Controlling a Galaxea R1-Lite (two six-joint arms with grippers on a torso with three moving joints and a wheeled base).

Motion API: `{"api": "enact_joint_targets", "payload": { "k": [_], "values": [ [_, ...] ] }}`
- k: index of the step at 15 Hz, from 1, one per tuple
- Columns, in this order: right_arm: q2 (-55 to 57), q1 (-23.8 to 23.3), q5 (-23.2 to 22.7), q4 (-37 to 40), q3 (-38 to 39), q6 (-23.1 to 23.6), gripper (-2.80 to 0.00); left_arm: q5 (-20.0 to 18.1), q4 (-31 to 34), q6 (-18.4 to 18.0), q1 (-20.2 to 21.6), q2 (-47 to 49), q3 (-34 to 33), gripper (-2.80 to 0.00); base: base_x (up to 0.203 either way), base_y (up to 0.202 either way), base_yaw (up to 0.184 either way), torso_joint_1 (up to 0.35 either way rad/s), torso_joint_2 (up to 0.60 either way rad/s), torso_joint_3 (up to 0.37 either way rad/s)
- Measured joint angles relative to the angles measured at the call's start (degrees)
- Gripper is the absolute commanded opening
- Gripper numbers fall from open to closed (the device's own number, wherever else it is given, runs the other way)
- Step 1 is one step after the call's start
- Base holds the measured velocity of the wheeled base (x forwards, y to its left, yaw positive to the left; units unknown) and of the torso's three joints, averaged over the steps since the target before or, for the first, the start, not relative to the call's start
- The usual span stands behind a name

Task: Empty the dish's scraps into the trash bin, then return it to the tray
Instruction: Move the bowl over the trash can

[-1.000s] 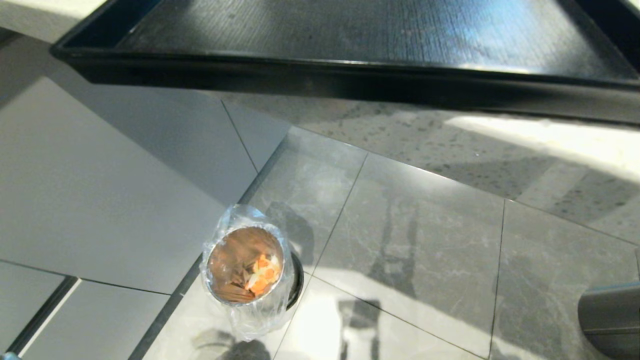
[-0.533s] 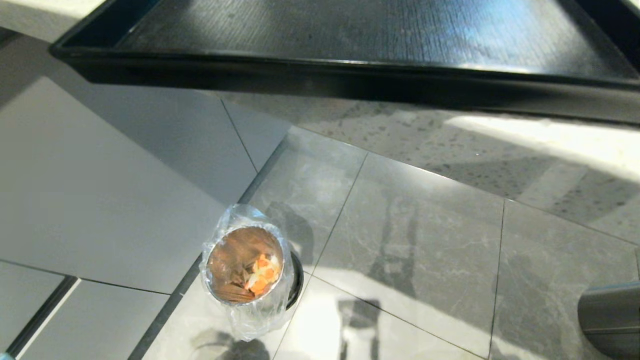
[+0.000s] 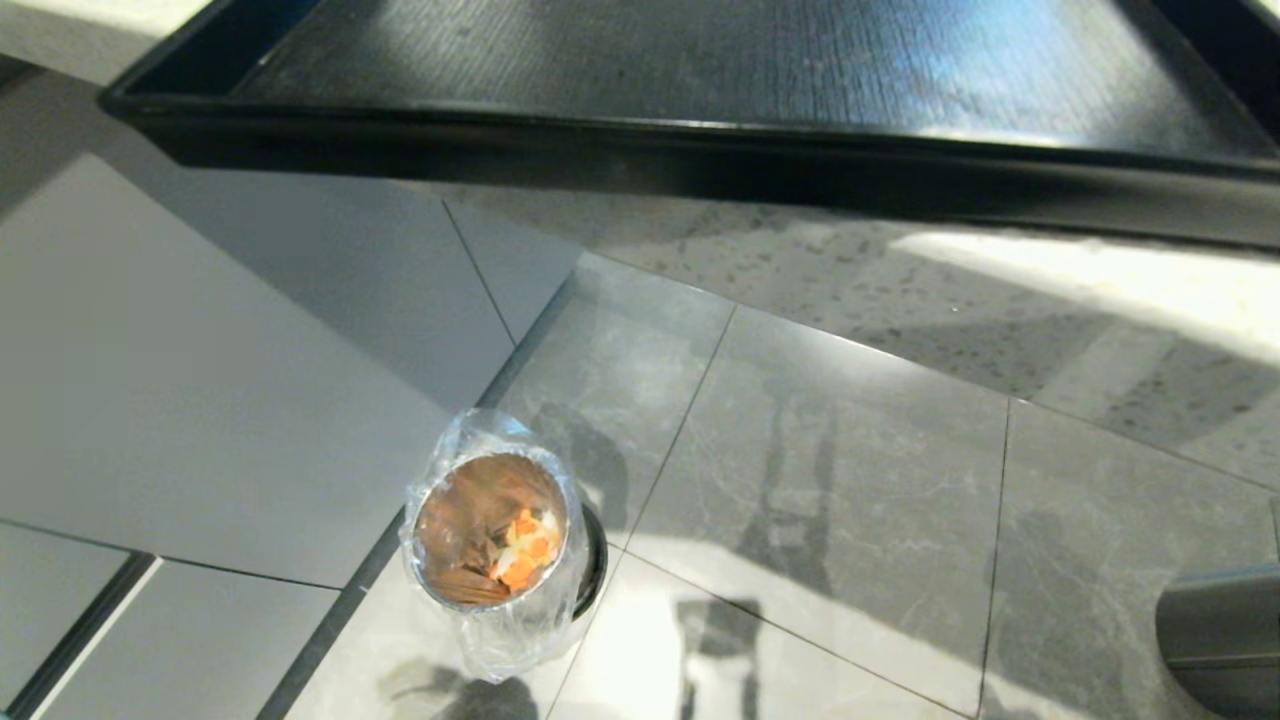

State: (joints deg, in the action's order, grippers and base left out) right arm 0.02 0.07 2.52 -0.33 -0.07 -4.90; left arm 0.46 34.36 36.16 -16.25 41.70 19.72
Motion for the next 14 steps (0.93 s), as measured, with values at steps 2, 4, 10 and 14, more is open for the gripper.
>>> {"api": "enact_joint_targets", "payload": {
  "k": [2,4,10,14],
  "values": [
    [0.0,0.0,0.0,0.0,0.0,0.0,-2.8,-0.05,-0.29,-0.13,-0.12,-0.14,-0.27,-2.8,0.0,0.0,0.0,0.0,0.0,0.0],
    [0.0,0.0,0.01,0.0,0.0,0.01,-2.8,-0.13,-1.04,-0.92,-0.87,-0.22,-0.46,-2.8,0.0,0.0,0.0,0.0,0.0,0.0],
    [0.0,0.0,0.0,0.02,0.0,0.02,-2.8,8.85,-7.62,-4.66,-1.38,0.13,-2.53,-2.8,0.0,0.0,0.0,0.0,0.0,0.0],
    [0.0,0.0,0.01,0.0,0.0,0.02,-2.8,12.35,-11.79,-5.05,-1.35,-0.14,-4.7,-2.8,0.0,0.0,0.0,0.0,0.0,0.0]
  ]
}}
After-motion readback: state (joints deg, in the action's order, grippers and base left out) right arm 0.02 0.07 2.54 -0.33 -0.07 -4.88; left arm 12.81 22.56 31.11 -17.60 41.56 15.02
